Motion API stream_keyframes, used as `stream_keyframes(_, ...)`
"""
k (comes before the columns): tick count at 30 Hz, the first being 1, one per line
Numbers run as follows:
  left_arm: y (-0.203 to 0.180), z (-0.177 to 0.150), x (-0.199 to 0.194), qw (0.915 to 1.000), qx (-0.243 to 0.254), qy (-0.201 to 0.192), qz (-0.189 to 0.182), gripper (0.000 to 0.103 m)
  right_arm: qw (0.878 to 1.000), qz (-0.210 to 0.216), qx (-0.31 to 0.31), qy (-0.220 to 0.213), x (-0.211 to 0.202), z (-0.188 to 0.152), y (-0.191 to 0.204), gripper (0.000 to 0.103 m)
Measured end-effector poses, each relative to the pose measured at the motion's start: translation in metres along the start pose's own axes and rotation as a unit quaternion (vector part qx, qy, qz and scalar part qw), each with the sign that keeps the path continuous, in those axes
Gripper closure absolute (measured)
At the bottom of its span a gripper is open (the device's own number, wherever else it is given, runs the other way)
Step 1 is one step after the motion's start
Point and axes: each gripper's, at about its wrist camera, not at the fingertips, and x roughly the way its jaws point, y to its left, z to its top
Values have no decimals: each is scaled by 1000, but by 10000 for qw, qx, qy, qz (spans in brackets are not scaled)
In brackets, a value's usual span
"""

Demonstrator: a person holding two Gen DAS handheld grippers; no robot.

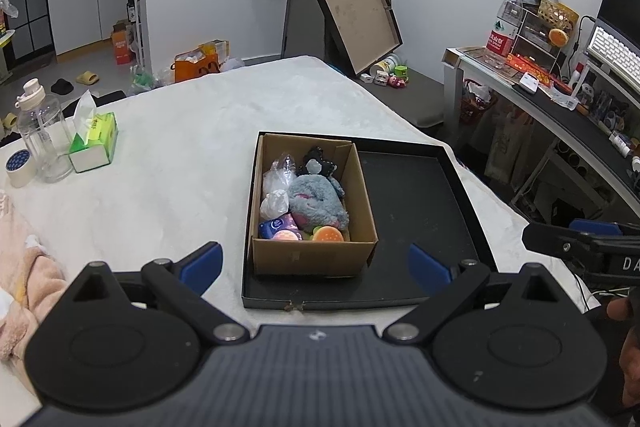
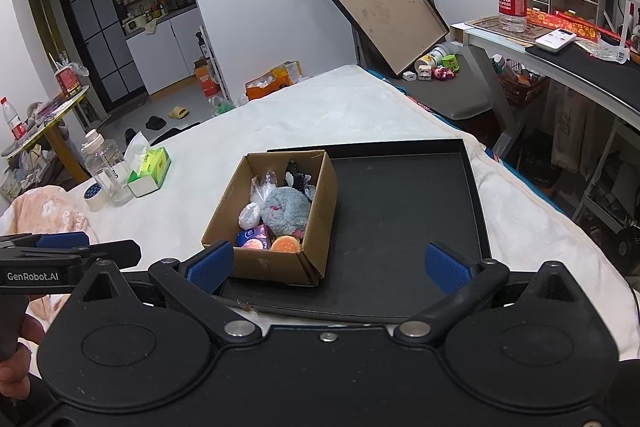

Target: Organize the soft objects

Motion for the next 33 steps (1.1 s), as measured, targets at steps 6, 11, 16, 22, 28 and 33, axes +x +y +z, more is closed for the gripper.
stream_keyframes(6,1,-1,1,10000,0,19,8,5,10000,5,-3,-3,0,0,-1,0)
stream_keyframes(11,2,0,2,10000,-11,21,24,5,10000,6,2,-1,0,0,0,0)
stream_keyframes(16,3,-1,3,10000,-5,46,42,5,10000,-2,11,2,1,0,-2,0)
stream_keyframes(22,3,0,3,10000,-14,37,48,5,10000,-10,19,-6,1,0,-3,0)
stream_keyframes(28,3,0,3,10000,-12,40,51,5,10000,-14,41,12,3,0,-5,0)
stream_keyframes(33,5,0,3,10000,-25,37,58,5,10000,-8,53,16,4,-1,-6,0)
